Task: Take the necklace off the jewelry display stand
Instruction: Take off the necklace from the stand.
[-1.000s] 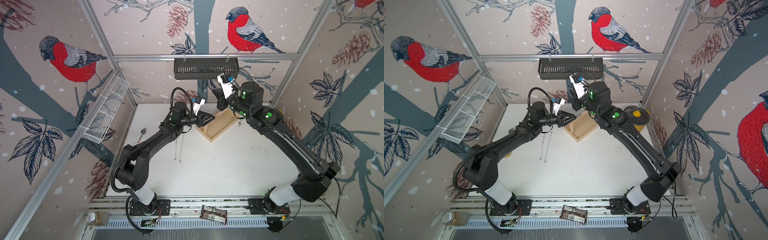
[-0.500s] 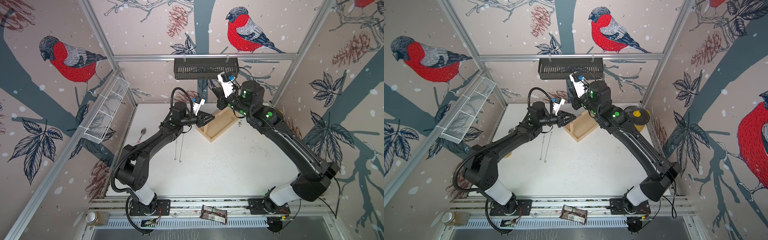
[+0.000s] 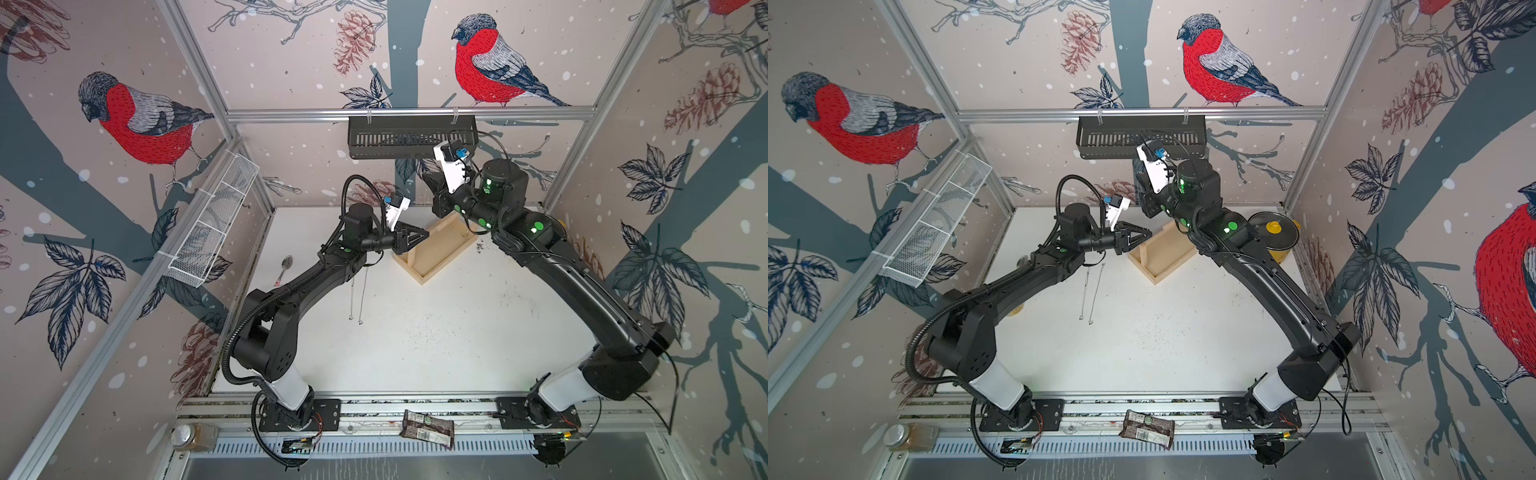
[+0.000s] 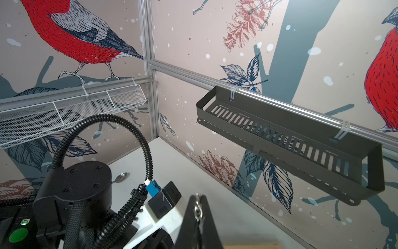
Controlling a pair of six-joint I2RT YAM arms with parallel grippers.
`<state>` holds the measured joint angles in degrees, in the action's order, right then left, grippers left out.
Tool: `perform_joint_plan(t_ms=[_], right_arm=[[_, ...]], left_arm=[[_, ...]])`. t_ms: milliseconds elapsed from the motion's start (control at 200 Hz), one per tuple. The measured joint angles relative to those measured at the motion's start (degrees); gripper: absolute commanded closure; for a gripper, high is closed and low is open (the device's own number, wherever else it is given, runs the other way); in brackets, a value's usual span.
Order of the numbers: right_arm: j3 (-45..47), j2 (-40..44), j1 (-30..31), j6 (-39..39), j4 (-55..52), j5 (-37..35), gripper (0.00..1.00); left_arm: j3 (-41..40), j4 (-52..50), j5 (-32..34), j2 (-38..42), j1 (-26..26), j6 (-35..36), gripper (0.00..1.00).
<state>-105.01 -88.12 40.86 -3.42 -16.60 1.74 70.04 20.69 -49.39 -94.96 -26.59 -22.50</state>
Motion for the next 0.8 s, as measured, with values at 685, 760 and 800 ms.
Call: perform_joint_plan(t_ms=[685,760,800], right_arm=[[-0.55,-0.15,0.31,-1.03,-0.02,0.00,0.96],[-0.55,-0.15,0.31,-1.05,-0.04,0.00,0.95],[-0.55,-0.15,0.31,-1.05,-0.04,0.00,0.96]], left_arm=[[0.00,-0.68,1.62,0.00,0.00,0.46,0.86],[0.00,-0.81,1.64,0.00,0.00,0.46,0.88],[0.00,-0.83,1.68,0.00,0.00,0.46,0.88]])
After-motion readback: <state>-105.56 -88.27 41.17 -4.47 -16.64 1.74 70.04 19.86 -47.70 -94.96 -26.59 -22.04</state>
